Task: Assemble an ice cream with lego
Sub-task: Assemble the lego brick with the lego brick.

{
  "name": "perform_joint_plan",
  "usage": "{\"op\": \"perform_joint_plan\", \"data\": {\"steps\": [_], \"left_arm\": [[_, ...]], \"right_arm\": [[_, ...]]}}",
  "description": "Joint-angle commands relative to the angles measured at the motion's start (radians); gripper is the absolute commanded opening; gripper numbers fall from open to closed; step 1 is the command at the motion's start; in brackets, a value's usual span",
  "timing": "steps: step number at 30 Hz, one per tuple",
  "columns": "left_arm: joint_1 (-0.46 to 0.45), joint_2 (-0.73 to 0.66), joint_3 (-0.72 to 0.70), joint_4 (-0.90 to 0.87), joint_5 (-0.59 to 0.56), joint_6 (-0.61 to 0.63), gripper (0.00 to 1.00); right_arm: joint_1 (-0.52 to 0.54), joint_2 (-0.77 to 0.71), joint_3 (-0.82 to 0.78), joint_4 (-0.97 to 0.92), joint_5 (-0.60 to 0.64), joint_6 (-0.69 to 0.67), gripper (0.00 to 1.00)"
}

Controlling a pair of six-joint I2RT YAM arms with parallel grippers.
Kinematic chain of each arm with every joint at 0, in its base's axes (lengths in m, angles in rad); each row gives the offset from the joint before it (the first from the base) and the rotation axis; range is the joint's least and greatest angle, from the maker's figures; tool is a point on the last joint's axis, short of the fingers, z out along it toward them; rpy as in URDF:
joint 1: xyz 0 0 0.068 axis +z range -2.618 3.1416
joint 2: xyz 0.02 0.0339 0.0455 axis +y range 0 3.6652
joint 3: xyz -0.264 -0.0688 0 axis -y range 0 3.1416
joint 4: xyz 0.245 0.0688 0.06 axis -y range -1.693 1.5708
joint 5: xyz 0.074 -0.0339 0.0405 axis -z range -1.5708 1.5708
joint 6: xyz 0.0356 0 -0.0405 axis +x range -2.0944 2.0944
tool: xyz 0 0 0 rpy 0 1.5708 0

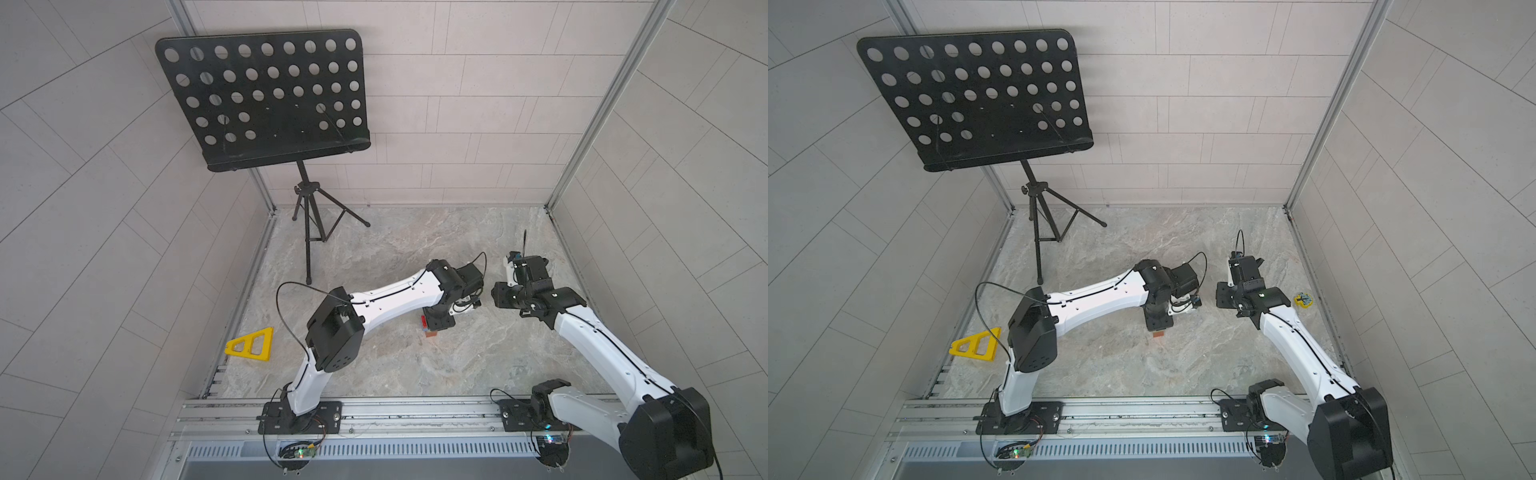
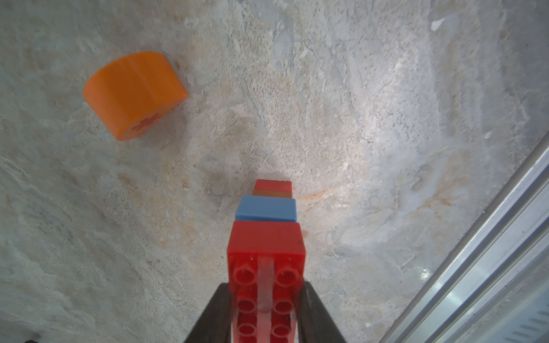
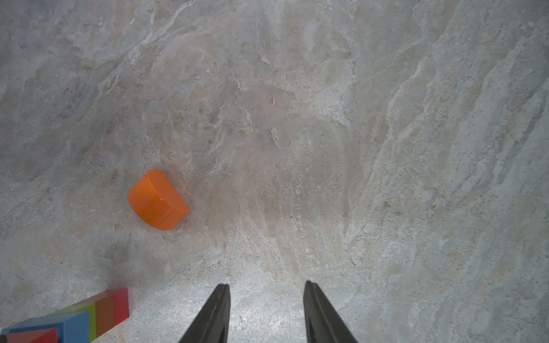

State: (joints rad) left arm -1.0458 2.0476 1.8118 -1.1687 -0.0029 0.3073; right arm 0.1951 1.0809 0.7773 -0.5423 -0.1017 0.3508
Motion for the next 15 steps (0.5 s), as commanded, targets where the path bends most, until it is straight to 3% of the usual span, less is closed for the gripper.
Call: {"op": "perform_joint_plan", "data": {"steps": [1, 15], "left_arm": [[0.004, 0.041, -0.026, -0.03, 0.01, 0.01, 0.26], [0.003, 0.088, -0.069, -0.032, 0.045, 0.006, 0.25]], "right_arm": [[-0.006, -0.001, -0.015, 0.0, 0.002, -0.007, 0.46], [-0.01, -0.003, -0.015, -0.001, -0.005, -0.008, 0.46]]}}
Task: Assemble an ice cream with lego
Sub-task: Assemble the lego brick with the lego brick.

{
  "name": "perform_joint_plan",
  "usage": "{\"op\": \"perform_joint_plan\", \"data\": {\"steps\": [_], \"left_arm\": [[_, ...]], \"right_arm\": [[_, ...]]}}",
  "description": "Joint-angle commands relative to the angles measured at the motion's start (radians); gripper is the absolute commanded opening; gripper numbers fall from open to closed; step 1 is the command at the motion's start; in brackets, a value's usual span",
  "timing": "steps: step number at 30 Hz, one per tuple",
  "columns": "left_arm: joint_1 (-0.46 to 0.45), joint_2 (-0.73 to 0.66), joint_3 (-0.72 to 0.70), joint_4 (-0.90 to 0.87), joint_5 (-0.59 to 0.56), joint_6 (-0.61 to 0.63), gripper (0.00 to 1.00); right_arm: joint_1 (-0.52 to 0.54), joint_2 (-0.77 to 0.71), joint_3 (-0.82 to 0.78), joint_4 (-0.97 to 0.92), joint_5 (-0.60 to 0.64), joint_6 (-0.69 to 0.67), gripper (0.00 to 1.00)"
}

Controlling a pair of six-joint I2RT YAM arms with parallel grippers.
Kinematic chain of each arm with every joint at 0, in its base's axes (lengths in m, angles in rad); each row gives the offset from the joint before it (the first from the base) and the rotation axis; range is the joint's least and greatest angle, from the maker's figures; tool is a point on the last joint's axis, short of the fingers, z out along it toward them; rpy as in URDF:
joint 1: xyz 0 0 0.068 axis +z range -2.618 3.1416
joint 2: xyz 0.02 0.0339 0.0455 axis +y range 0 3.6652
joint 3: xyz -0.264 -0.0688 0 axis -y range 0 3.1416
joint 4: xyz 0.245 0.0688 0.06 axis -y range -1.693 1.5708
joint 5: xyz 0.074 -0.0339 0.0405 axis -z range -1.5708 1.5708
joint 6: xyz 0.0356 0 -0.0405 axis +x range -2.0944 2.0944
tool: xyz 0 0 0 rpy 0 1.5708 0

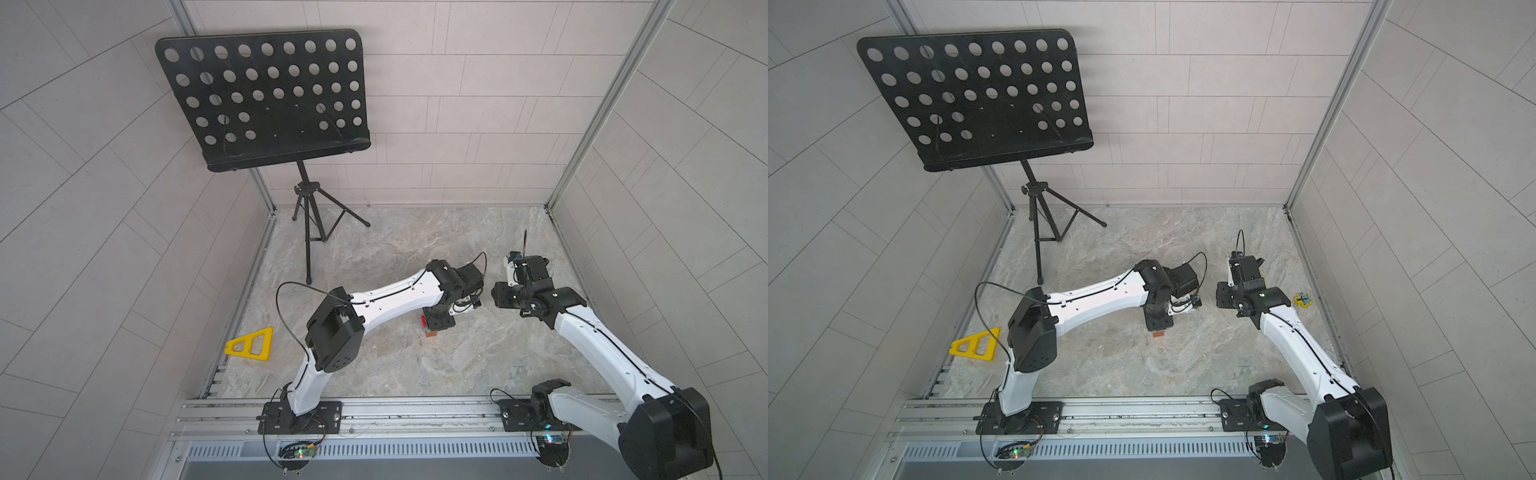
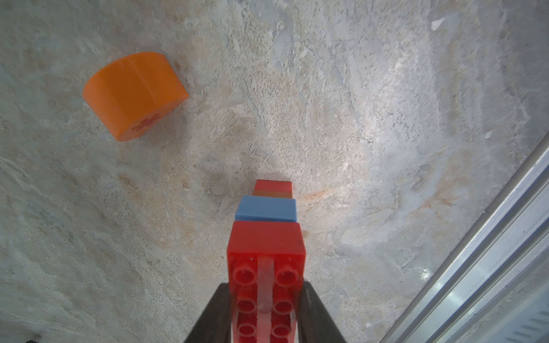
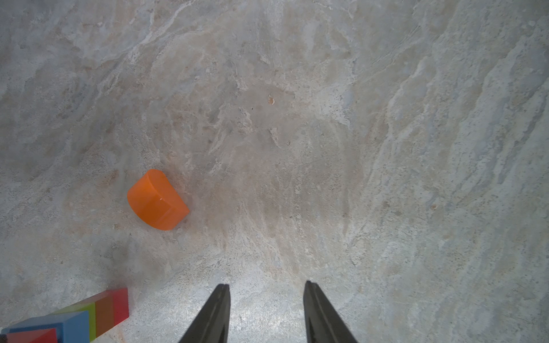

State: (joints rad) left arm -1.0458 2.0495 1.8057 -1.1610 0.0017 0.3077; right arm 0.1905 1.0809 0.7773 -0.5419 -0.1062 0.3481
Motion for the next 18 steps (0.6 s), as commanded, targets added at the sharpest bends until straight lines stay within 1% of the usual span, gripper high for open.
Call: {"op": "perform_joint_plan", "data": {"steps": [1, 6, 14, 18], "left_arm": [[0.003, 0.087, -0.067, -0.039, 0.042, 0.005, 0.25], [0.009, 0.093, -0.098, -0.029, 0.049, -0.004, 0.24], [0.01, 0.125, -0.109, -0.042, 0.055, -0.007, 0.23], [0.01, 0.142, -0.113, -0.057, 0.076, -0.007, 0.23]], "right_arm": [[-0.004, -0.003, -0.015, -0.001, -0.001, -0.006, 0.46], [-0.005, -0.003, -0.015, 0.0, -0.003, -0.006, 0.46], [-0.006, -0.004, -0.017, 0.001, -0.006, -0.005, 0.46], [-0.006, -0.005, -0.017, -0.001, -0.007, -0.006, 0.46]]}}
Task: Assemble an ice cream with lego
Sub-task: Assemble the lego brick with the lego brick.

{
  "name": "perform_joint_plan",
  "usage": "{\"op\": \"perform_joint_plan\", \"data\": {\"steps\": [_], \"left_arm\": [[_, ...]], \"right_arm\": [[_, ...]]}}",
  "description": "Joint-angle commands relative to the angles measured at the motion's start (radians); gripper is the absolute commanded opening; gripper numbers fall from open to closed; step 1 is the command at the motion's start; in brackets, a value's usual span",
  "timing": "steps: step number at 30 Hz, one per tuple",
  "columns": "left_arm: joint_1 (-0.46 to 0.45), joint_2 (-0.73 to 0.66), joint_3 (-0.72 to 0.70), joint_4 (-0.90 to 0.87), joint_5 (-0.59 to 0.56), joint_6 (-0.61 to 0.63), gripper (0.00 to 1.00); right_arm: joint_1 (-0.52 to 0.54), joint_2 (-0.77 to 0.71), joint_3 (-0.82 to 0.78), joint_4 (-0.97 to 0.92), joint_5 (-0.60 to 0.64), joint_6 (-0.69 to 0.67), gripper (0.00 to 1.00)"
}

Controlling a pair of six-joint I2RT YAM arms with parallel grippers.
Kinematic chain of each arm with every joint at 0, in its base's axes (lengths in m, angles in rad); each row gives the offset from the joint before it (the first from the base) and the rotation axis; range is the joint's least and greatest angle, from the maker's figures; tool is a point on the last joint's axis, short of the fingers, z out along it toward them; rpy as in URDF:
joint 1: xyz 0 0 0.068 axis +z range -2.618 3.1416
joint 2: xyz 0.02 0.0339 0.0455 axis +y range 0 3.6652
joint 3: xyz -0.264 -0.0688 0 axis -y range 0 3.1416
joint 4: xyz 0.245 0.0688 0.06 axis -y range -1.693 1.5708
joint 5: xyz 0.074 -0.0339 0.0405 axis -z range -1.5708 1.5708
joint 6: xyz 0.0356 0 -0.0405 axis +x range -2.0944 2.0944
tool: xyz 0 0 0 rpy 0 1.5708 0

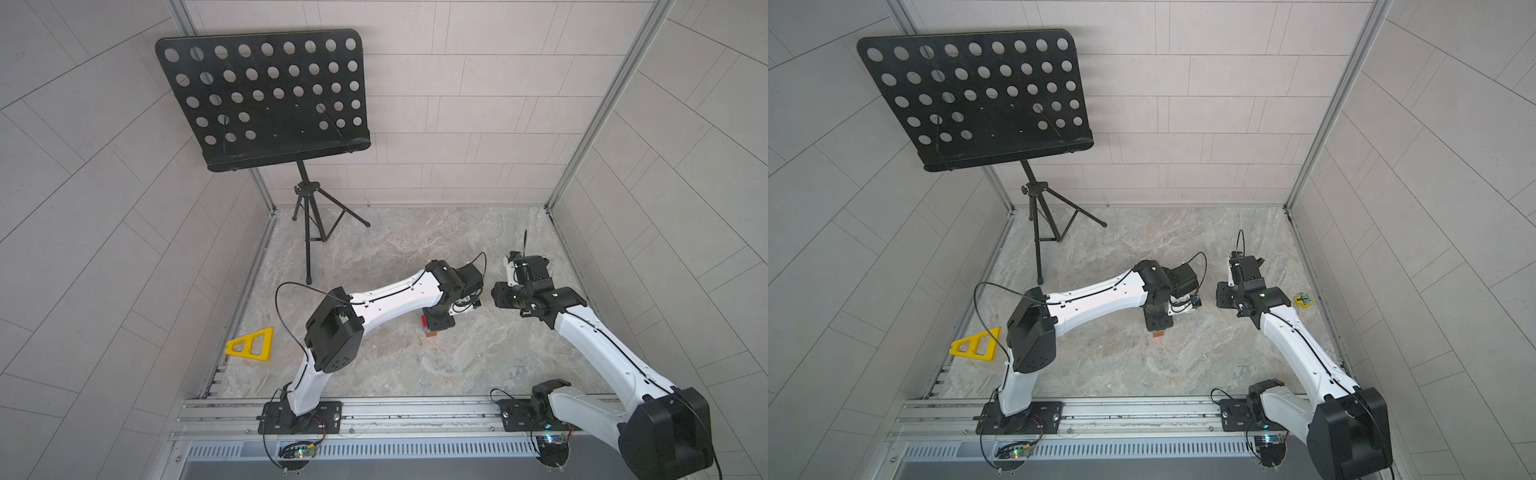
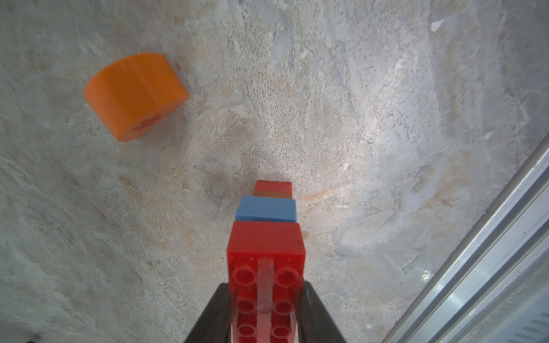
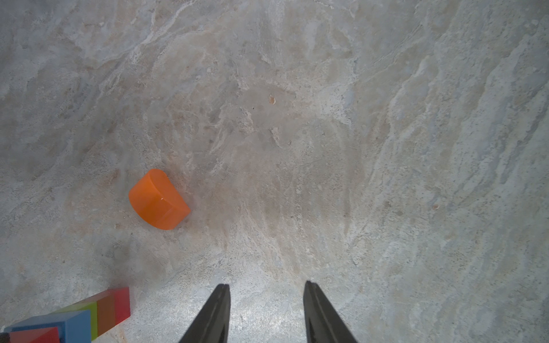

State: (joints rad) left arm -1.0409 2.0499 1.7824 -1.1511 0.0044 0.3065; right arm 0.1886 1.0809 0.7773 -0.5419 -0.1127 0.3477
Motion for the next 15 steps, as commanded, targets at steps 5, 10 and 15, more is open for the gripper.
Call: {"op": "perform_joint_plan", "data": {"steps": [5, 10, 15], "left_arm": [[0.005, 0.162, -0.095, -0.074, 0.073, -0.012, 0.23], [0.006, 0.119, -0.067, -0.074, 0.056, -0.014, 0.23], [0.006, 0.087, 0.007, -0.101, 0.045, -0.014, 0.23]], "right_arm": [[-0.005, -0.006, -0.02, 0.0, -0.003, -0.004, 0.46], [-0.006, -0.004, -0.02, 0.003, -0.006, -0.006, 0.46], [-0.004, -0.002, -0.017, 0.004, -0.005, -0.004, 0.46]]}}
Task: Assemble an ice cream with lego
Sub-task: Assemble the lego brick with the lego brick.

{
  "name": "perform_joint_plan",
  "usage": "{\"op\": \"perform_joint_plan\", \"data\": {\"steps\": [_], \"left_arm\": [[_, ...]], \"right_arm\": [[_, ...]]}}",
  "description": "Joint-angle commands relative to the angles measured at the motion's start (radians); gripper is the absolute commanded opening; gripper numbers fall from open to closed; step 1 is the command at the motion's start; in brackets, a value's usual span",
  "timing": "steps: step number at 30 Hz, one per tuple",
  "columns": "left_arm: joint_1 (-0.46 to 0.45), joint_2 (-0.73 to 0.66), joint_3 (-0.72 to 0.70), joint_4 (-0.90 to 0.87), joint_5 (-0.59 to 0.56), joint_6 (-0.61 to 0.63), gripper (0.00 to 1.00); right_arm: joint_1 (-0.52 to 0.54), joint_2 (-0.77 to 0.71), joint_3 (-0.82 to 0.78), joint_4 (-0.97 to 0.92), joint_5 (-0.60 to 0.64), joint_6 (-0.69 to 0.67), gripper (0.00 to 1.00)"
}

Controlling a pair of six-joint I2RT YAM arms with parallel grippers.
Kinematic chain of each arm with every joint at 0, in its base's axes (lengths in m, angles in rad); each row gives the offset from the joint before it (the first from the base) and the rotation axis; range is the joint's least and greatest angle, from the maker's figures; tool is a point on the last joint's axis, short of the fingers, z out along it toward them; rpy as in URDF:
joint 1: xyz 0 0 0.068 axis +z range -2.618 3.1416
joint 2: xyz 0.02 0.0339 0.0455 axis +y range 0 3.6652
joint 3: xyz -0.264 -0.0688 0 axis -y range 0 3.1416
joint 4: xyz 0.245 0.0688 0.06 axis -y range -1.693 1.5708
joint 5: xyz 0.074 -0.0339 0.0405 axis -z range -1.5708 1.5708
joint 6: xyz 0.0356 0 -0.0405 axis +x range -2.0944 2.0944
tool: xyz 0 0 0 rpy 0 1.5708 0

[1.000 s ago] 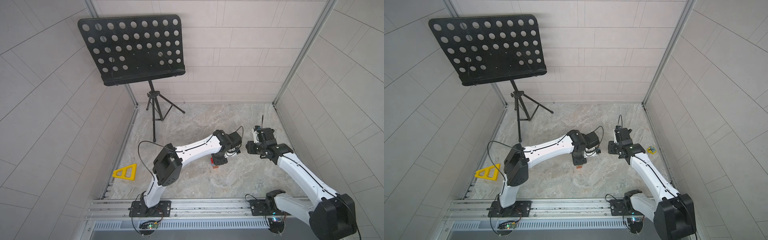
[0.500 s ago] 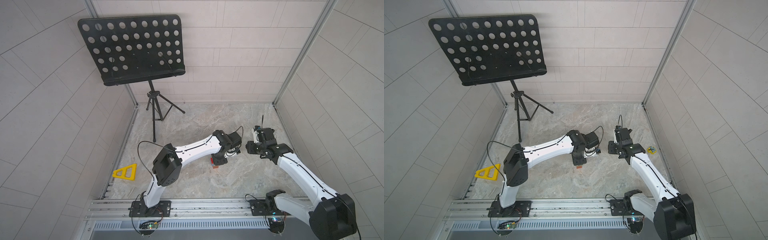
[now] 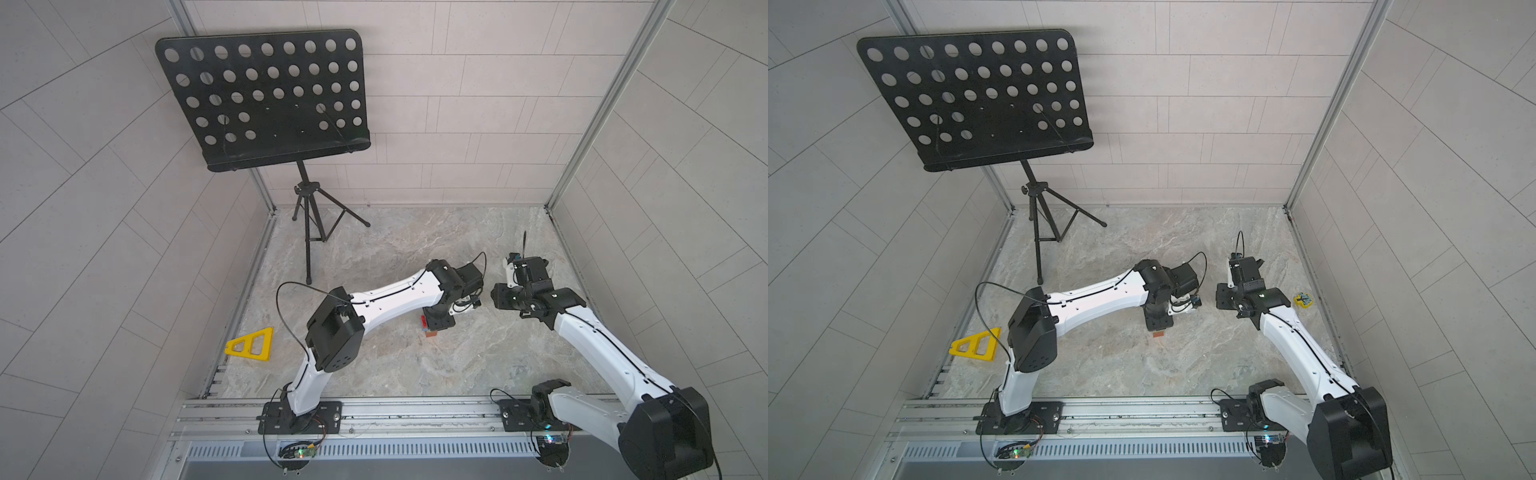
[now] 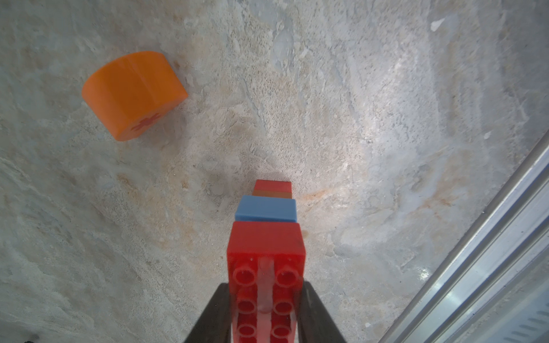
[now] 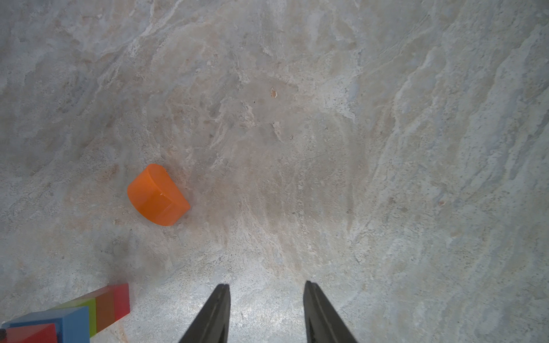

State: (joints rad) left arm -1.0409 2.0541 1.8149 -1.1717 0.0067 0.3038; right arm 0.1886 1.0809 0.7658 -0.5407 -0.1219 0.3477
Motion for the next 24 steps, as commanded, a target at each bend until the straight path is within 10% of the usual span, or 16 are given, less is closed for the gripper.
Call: {"op": "perform_joint_plan", "data": {"steps": [1, 24], "left_arm": [[0.004, 0.078, -0.009, -0.087, 0.042, -0.011, 0.23], [0.001, 0.028, 0.08, -0.092, 0.025, -0.012, 0.23]], "right_arm": [[-0.003, -0.001, -0.005, 0.002, 0.004, -0.004, 0.46], [-0.004, 0.011, -0.002, 0.003, 0.002, -0.005, 0.46]]}}
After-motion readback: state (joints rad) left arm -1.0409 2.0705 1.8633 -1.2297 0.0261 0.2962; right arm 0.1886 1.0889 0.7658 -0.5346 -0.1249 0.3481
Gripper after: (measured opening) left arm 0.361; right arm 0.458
